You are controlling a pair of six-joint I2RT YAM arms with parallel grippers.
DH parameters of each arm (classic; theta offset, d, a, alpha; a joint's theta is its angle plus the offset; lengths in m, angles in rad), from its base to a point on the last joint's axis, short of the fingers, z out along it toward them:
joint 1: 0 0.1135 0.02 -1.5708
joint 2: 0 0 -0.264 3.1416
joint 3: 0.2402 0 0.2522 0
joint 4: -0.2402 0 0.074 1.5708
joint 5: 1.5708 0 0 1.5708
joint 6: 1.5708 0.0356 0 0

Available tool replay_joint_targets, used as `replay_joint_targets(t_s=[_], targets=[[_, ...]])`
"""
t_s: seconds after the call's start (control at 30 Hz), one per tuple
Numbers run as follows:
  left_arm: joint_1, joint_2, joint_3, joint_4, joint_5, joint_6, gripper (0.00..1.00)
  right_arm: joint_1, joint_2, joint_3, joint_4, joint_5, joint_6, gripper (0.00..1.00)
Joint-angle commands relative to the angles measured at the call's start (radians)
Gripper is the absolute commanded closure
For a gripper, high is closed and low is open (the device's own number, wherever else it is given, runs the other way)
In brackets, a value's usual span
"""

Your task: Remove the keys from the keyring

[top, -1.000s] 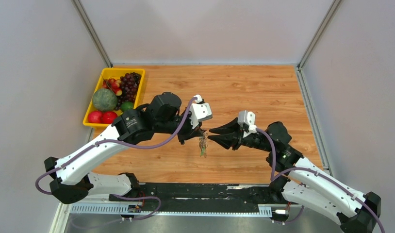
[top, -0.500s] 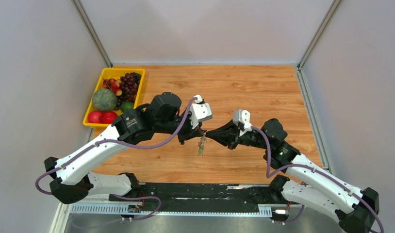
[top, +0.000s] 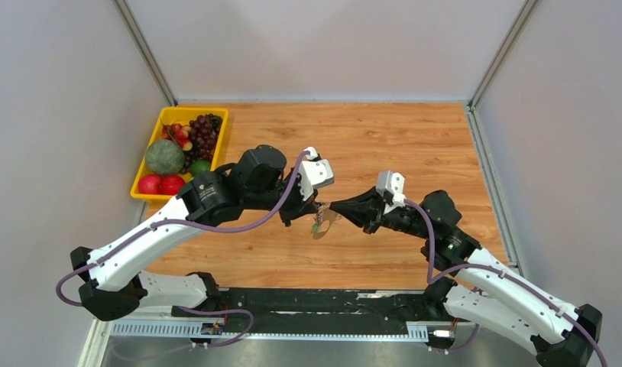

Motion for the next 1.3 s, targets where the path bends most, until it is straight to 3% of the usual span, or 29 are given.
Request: replay_joint_targets(t_s=[0.0,0.33,0.6,0.67,0.7,0.77,0.83,0.97,1.13,1.27], targets=[[-0.002,0.015,0.037,0.006,0.004,-0.042,1.0,0.003,-0.047,0.022,0.044,0.077,0.017,1.0],[-0.001,0.03,0.011,0.046,0.081,-0.052,1.0,0.004,-0.09,-0.037,0.184,0.095,0.051,1.0],[-0.001,0.009,0.004,0.098,0.05,-0.067,0.97,0.003,-0.083,-0.111,0.319,0.085,0.086,1.0],[-0.001,-0.007,-0.003,0.105,0.037,-0.067,0.87,0.004,-0.089,-0.141,0.363,0.094,0.097,1.0],[-0.002,-0.015,-0.005,0.104,0.031,-0.067,0.71,0.003,-0.097,-0.16,0.392,0.096,0.102,1.0],[-0.001,-0.026,-0.006,0.089,0.01,-0.067,0.55,0.003,-0.108,-0.193,0.448,0.1,0.105,1.0],[-0.001,-0.041,-0.003,0.071,-0.014,-0.067,0.47,0.004,-0.112,-0.212,0.484,0.109,0.1,1.0],[-0.001,-0.082,0.0,0.056,-0.041,-0.062,0.39,0.004,-0.101,-0.21,0.5,0.096,0.089,1.0],[-0.001,-0.123,-0.014,0.097,0.008,-0.006,0.41,0.003,-0.088,-0.186,0.509,0.05,0.096,1.0],[-0.002,-0.136,-0.047,0.164,0.079,0.054,0.53,0.003,-0.074,-0.158,0.492,0.003,0.109,1.0]])
